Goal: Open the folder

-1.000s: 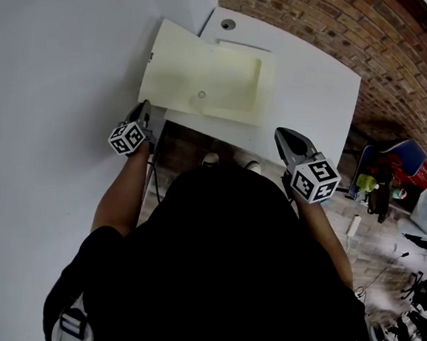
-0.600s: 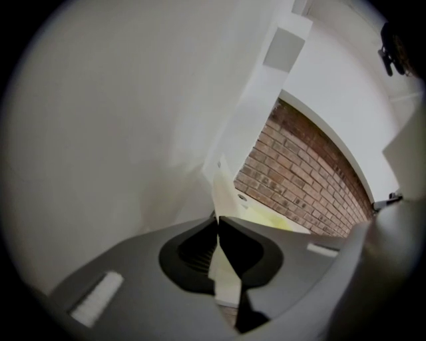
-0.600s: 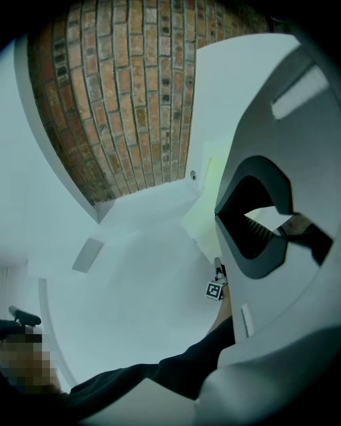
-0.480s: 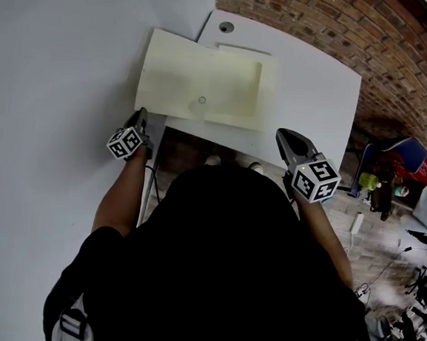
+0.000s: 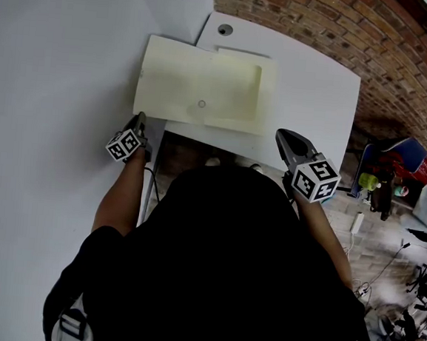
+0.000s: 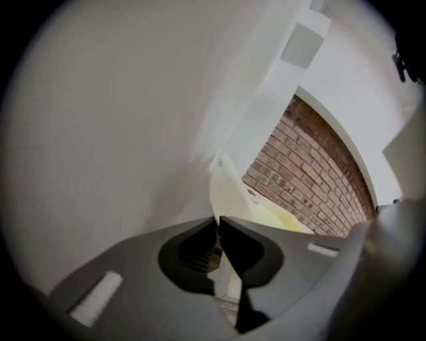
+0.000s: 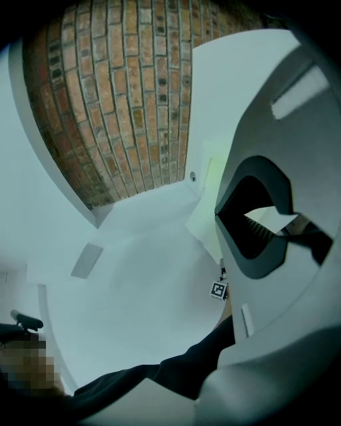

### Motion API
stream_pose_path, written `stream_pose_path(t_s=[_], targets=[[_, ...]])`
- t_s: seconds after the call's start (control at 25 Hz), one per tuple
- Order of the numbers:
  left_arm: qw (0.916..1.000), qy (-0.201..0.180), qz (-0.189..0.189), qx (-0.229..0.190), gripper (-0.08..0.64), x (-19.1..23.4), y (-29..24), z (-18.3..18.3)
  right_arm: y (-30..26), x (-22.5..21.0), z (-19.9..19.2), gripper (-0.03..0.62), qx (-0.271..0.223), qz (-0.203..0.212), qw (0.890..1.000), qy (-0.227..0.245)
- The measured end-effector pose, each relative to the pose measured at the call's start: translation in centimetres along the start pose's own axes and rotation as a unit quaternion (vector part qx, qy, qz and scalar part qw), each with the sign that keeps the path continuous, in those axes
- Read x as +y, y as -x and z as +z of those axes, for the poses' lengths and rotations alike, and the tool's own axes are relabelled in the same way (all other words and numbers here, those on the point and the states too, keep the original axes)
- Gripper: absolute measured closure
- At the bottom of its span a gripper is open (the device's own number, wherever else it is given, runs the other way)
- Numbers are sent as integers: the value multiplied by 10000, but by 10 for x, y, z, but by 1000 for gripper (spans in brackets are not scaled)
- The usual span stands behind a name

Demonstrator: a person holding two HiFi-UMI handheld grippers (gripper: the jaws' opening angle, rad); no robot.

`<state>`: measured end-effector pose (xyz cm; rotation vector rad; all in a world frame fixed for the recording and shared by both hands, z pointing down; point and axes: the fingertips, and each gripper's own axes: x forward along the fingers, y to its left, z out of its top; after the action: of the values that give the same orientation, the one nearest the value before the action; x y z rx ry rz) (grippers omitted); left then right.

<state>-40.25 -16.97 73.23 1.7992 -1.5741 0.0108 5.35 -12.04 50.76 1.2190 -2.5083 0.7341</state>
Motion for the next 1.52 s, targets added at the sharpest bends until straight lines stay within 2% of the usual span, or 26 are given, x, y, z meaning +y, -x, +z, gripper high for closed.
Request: stream_pose_path(t_s=[0.32, 0.72, 1.0, 1.24, 1.4, 1.52], targets=[[9995, 290, 53, 82, 544, 9, -5, -4, -3, -2, 3, 594, -10, -22, 10000, -64], [9992, 393, 39, -1, 538, 10, -5, -4, -1, -5, 3, 595, -4, -25, 10000, -40], [9989, 415, -1, -201, 528, 2, 0, 4, 5, -8, 3, 595, 18, -16, 10000, -30], [9961, 637, -247, -555, 509, -9, 5, 16, 6, -9, 3, 594, 29, 34, 10000, -4], [9945, 650, -380, -723, 488, -17, 12, 25, 8, -7, 3, 595, 47, 82, 10000, 15], [9950, 528, -309, -788, 485, -18, 16, 28, 10, -8, 2, 594, 56, 99, 9999, 37]])
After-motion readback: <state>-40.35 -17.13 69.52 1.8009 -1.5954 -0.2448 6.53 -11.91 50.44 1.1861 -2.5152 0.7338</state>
